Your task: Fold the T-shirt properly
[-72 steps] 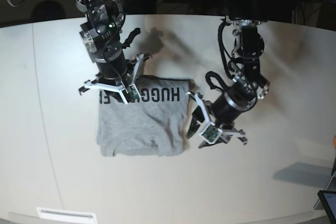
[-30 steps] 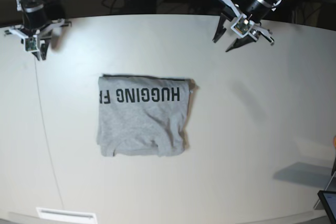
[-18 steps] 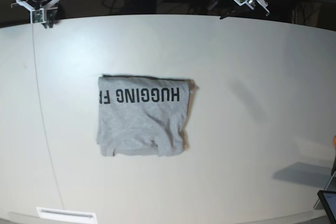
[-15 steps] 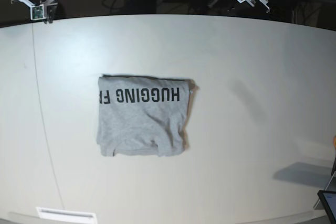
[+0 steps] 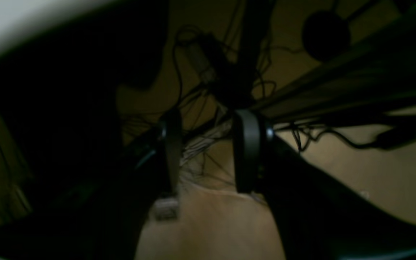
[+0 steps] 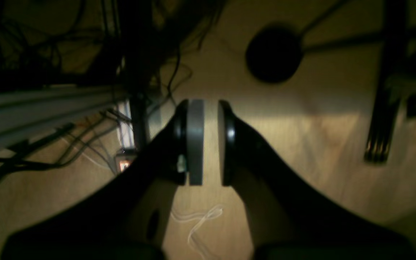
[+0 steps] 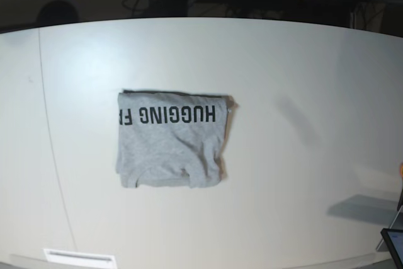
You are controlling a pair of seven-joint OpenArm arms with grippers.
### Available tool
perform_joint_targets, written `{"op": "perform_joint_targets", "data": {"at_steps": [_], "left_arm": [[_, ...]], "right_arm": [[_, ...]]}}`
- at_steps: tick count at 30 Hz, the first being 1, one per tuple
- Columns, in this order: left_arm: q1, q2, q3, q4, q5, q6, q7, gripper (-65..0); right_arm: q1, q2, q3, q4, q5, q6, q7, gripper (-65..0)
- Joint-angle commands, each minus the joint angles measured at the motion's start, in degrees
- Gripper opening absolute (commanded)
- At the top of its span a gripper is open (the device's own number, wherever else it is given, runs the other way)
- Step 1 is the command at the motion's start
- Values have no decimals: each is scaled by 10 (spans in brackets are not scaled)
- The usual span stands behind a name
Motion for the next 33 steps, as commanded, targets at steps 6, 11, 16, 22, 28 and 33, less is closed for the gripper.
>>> {"op": "perform_joint_targets", "data": {"at_steps": [6, 11, 16, 22, 28, 33], "left_arm": [[-111, -4, 3, -251, -6, 26, -11, -420], [-243, -14, 17, -490, -5, 65, -10, -420], [-376, -20, 75, -725, -5, 110, -10, -420], [-486, 25, 182, -869, -11, 201, -10, -420], [-495, 61, 178, -870, -12, 226, -10, -420], [-495, 68, 178, -854, -13, 226, -11, -420]], "right_arm": [[112, 51, -40, -244, 2, 0, 5, -586], [287, 110, -154, -594, 2, 0, 22, -586], [425, 114, -226, -819, 2, -3, 98, -586], [491, 93, -255, -837, 2, -3, 100, -588], [497, 45, -256, -839, 2, -4, 152, -588], [482, 31, -256, -840, 3, -96, 222, -588]]}}
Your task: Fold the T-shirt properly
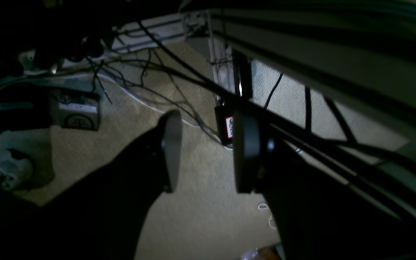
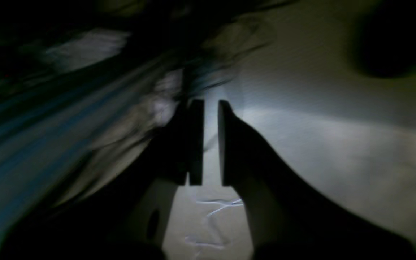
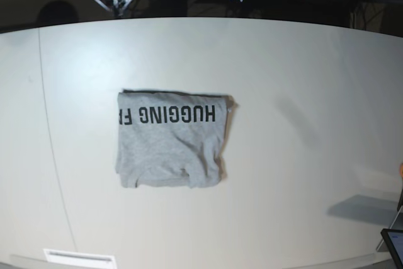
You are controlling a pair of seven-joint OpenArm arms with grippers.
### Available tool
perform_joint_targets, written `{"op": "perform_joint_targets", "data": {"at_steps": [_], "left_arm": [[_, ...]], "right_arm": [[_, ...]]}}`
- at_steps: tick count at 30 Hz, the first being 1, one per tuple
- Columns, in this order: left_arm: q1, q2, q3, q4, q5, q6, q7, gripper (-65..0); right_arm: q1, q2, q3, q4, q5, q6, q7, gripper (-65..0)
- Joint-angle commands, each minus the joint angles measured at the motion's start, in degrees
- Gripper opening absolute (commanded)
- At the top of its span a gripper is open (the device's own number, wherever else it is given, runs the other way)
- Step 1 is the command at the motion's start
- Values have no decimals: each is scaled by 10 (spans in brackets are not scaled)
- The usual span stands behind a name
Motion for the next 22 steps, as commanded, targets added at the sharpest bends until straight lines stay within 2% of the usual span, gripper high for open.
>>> {"op": "perform_joint_targets", "data": {"at_steps": [1, 3, 10, 22], "left_arm": [[-2, 2, -1, 4, -1, -3, -5, -422], [-2, 2, 0, 7, -1, -3, -5, -422], [-9, 1, 0, 7, -1, -3, -5, -422], [-10, 1, 0, 8, -1, -3, -5, -422]], "right_arm": [[-4, -5, -3, 1, 2, -11, 5, -588], [-11, -6, -3, 0, 2, -29, -1, -588], [-17, -7, -3, 0, 1, -32, -29, -588], [-28, -8, -2, 0, 1, -33, -31, -588]]}}
